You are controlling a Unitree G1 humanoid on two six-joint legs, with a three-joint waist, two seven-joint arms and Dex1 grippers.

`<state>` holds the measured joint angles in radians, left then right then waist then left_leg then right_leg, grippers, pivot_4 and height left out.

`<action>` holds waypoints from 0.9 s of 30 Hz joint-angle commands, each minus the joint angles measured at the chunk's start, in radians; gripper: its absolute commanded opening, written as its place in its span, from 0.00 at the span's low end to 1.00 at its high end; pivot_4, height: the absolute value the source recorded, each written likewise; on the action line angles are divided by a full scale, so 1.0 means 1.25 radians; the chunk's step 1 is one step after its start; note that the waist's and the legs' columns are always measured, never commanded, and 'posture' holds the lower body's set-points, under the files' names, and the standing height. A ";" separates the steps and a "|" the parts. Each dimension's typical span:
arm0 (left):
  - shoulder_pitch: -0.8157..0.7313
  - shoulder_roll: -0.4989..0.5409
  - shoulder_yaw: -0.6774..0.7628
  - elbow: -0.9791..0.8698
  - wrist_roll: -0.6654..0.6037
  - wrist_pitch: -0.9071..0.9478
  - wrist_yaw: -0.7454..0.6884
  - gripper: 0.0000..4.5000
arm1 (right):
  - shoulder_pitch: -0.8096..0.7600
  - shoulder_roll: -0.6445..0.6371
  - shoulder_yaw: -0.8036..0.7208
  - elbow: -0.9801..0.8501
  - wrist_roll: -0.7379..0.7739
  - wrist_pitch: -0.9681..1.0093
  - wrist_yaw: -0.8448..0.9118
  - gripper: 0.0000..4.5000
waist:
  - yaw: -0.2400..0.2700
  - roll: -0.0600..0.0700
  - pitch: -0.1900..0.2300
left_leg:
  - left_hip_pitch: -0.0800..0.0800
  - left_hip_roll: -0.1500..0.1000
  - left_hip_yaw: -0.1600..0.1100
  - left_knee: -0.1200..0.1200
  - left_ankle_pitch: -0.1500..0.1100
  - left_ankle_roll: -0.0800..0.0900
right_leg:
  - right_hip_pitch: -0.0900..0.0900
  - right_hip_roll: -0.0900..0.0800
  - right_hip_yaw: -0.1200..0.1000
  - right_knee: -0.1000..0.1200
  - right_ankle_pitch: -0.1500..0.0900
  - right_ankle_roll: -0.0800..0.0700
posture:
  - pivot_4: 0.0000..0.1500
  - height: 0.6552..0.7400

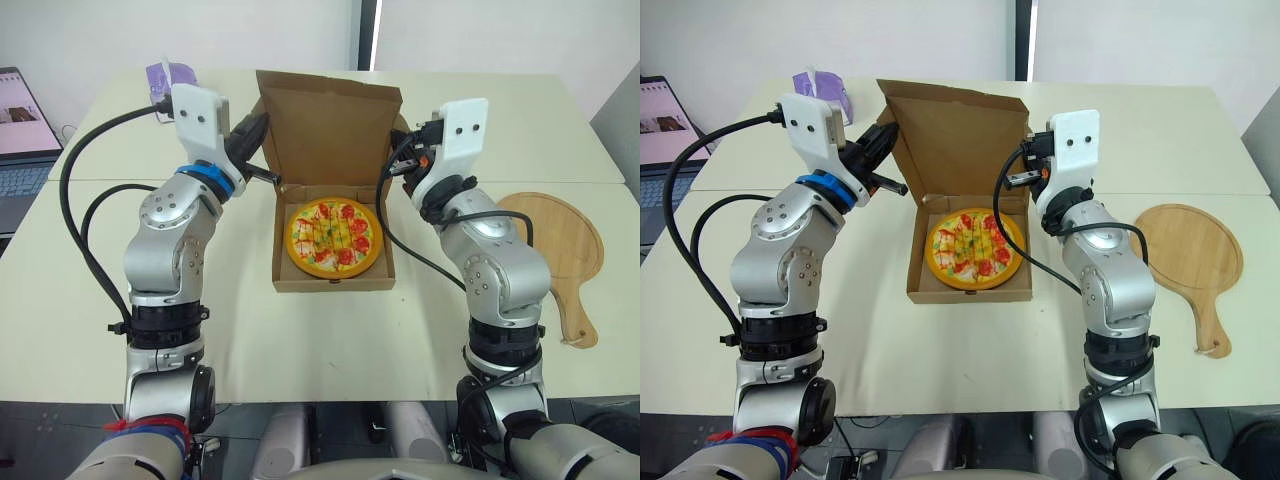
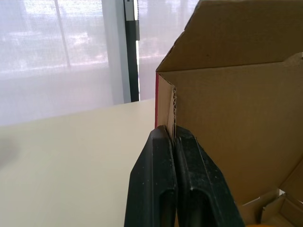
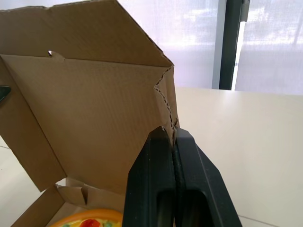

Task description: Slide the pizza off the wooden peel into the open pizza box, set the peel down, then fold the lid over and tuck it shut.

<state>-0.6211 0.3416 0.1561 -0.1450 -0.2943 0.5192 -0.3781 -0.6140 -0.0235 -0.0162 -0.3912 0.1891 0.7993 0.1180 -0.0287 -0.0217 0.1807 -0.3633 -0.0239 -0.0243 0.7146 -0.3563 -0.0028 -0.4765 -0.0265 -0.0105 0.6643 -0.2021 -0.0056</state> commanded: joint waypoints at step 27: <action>0.304 -0.052 -0.047 -0.338 0.004 -0.031 0.078 0.01 | 0.155 -0.016 0.046 -0.190 0.125 0.149 0.040 0.00 | -0.001 -0.002 -0.005 | 0.003 0.001 0.000 -0.001 0.000 0.000 | 0.003 0.001 0.000 -0.001 0.000 0.000 | 1.00 1.00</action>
<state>-0.2421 0.2804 0.1182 -0.5052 -0.2889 0.5139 -0.2751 -0.4283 -0.0421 -0.0062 -0.6088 0.3003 0.9613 0.1355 -0.0296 -0.0243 0.1743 -0.3588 -0.0232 -0.0244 0.7138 -0.3567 -0.0021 -0.4722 -0.0253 -0.0100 0.6636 -0.2021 -0.0057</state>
